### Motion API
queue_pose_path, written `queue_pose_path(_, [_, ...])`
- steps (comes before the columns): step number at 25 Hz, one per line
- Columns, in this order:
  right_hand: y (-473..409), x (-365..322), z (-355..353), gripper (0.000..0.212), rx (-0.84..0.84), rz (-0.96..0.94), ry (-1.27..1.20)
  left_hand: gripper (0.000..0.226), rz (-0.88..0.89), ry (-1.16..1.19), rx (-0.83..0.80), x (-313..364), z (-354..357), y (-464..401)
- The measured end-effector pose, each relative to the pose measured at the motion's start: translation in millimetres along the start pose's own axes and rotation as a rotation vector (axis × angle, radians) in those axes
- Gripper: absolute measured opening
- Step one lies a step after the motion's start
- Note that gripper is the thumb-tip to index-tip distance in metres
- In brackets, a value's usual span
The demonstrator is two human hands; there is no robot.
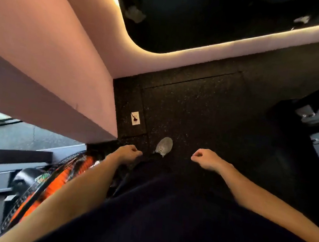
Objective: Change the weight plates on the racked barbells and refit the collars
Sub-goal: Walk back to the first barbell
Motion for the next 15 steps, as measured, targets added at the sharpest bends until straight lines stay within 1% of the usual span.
queue_pose_path(3, [-34, -19, -36, 0.021, 0.066, 0.087, -0.091, 0.042, 0.066, -0.135, -0.024, 59, -69, -48])
queue_pose_path(6, [-45, -30, -58, 0.026, 0.15, 0.171, -0.23, 0.047, 0.141, -0.326, -0.054, 114, -113, -77])
queue_pose_path(10, [-40, -22, -66, 0.025, 0.268, 0.285, -0.468, 0.047, 0.236, -0.562, -0.132, 181, -133, -102])
queue_pose_path(15, [-9, 6, -55, 0.025, 0.398, 0.399, -0.709, 0.042, 0.401, -0.829, -0.23, 252, -112, -100])
Point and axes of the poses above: each hand's wrist, its own y-axis away from the middle knuckle, its own z-axis out of the palm, x = y × z, the point moved 2 cm from there along -y, towards the middle knuckle, and after that the axes turned 8 degrees about -z, right-handed, at the moved point
